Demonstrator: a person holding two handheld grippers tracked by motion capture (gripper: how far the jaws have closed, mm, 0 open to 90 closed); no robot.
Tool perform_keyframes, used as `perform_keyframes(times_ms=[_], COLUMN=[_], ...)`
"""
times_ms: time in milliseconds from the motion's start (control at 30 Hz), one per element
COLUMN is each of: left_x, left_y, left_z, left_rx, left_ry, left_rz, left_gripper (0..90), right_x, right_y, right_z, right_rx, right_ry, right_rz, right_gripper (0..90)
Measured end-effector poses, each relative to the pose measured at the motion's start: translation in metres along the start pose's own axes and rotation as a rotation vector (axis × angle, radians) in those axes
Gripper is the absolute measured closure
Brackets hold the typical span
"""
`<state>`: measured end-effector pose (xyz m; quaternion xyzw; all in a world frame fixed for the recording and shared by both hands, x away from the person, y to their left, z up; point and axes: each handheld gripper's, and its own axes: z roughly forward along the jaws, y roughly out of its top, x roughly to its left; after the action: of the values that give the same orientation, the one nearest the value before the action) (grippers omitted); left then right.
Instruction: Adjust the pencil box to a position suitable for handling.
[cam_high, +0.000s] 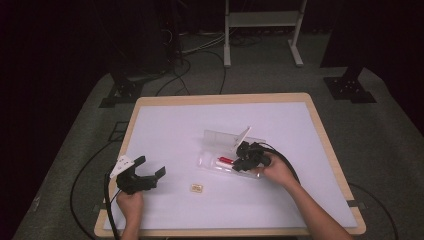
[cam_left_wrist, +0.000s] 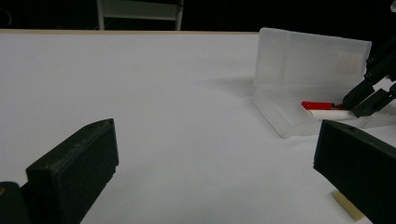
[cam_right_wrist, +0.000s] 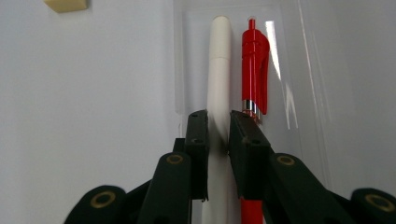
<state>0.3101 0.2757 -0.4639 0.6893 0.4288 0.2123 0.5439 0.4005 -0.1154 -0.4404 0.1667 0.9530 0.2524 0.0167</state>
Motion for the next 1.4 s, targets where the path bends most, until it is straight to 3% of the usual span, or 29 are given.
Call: perform_keyframes(times_ms=[267,467,767,1000,1100,1133,1400], left_x=[0.000,0.000,-0.001,-0.001,-0.001,-0.001,-0.001], left_y=[0.000,0.000,0.000,0.000,0.000,0.000,0.000], left_z=[0.000,0.000,0.000,0.001,0.000,0.000,0.001], left_rx=[0.001,0.002,0.006,0.006,0.007,0.009,0.006], left_ry=[-0.001,0.000,0.003,0.002,0.003,0.003,0.004], left_rz=[0.005,0.004,0.012,0.014,0.011,0.011,0.010], left_gripper=[0.0,0.0,0.0,0.0,0.0,0.0,0.0], right_x=[0.002,0.014,0.033,0.045,0.049,0.054,0.067], right_y=[-0.002,-0.001,0.003,0.013,0.017,0.019,0.028], right_z=[-0.016,-0.025,-0.031,-0.028,-0.026,-0.025,-0.016], right_rx=[-0.063,-0.100,-0.135,-0.157,-0.163,-0.168,-0.157], right_ry=[-0.014,-0.004,0.022,0.049,0.059,0.059,0.080], right_rz=[0.002,-0.006,-0.032,-0.058,-0.068,-0.093,-0.118], right_gripper=[68.3,57.1,48.2,41.5,42.5,43.8,41.1])
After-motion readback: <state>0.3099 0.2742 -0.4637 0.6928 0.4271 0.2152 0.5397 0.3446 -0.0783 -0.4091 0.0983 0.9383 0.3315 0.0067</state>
